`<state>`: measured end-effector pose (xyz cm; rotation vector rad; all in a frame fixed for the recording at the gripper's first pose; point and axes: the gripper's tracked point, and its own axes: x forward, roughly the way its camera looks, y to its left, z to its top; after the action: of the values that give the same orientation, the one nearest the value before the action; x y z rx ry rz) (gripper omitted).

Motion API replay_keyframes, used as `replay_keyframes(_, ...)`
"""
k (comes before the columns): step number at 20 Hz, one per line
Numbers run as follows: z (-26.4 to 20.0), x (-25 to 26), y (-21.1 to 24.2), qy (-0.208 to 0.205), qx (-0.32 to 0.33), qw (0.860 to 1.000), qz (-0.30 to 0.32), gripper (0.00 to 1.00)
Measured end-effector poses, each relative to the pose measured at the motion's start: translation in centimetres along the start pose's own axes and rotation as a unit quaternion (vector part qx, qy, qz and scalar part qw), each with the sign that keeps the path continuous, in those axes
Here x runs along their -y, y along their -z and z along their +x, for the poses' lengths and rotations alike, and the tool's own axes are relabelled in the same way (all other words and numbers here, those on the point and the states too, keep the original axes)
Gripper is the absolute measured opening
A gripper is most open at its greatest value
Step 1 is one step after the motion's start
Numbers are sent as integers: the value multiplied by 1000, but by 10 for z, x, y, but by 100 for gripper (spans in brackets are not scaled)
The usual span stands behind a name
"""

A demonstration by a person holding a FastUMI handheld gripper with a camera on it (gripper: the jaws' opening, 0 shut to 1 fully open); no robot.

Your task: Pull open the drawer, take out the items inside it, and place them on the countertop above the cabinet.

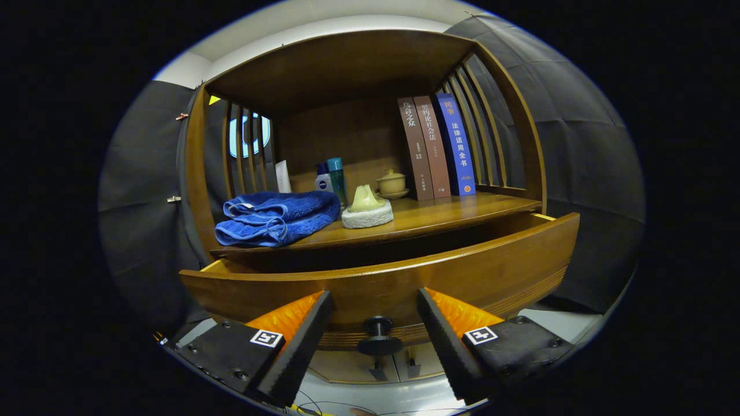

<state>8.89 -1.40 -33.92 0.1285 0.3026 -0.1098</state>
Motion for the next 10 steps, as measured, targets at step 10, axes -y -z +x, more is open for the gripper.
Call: replay_keyframes(10, 43, 0, -6, -2, 3, 1000, 2, 98)
